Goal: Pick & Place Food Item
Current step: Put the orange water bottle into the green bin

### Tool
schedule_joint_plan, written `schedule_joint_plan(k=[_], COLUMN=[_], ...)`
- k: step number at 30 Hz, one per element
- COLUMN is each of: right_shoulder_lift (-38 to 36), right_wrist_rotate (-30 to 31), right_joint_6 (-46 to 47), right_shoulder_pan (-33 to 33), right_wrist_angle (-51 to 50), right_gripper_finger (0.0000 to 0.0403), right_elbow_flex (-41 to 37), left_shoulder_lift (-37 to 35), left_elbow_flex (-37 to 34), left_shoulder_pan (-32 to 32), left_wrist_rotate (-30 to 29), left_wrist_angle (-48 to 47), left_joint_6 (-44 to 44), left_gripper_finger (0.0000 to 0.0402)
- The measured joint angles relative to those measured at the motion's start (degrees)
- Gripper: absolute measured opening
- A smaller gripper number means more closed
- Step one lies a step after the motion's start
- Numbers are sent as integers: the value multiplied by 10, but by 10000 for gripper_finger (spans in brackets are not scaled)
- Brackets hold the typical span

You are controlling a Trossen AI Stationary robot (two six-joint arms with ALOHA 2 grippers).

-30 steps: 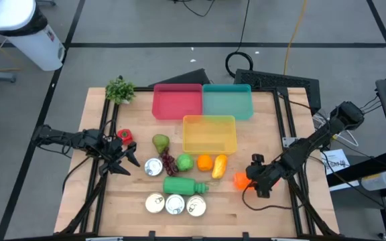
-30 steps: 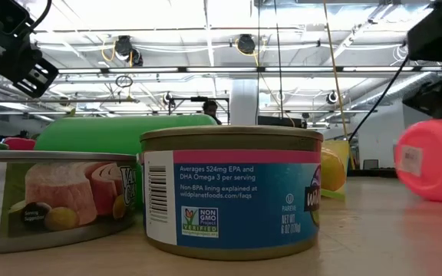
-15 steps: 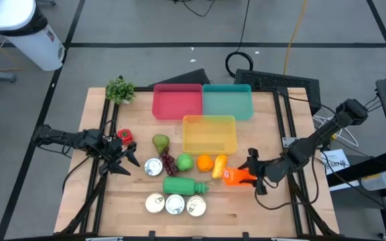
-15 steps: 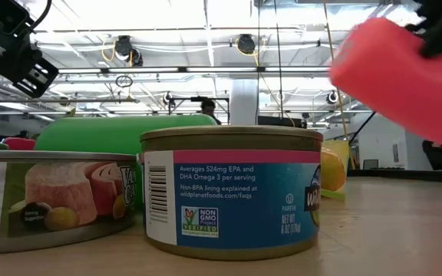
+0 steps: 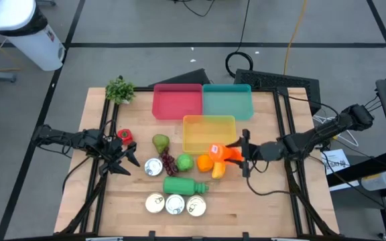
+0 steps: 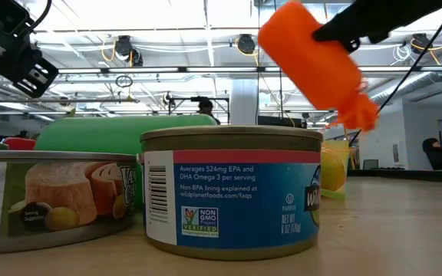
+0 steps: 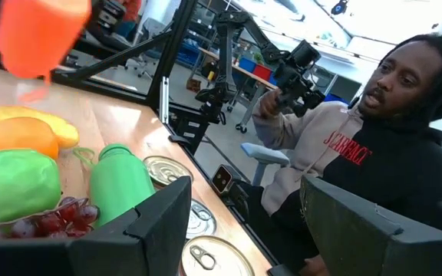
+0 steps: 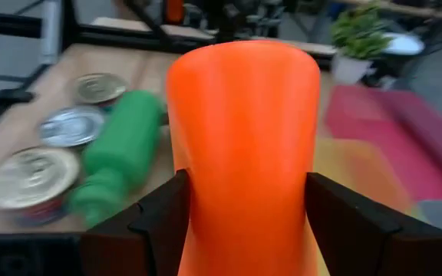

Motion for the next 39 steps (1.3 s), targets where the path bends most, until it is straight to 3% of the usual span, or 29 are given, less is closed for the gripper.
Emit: schedule_joint_plan(k=[14,22,26,34,39], right_shoulder_lift=[0,16,47,142,207], right_wrist_rotate=[-2,-46,-45,-44,-44], right_joint_6=[-121,-175,-232,-340,-438], right_shoulder_pan=[-181,-281,-329,-436,-477], right_wrist_angle=[102,165,193,106,102], right_gripper_finger=[228,228,228,228,228], right_elbow_flex=[1,1,3,64,75], left_shoulder_lift=[0,0,0,0,0], left_elbow_flex=[0,0,0,0,0], left_shoulder_pan=[0,0,0,0,0], left_wrist_rotate=[0,0,0,0,0], left_wrist_angle=[0,0,0,0,0], left_joint_6=[0,0,0,0,0], left_gripper_finger=[253,253,253,253,253])
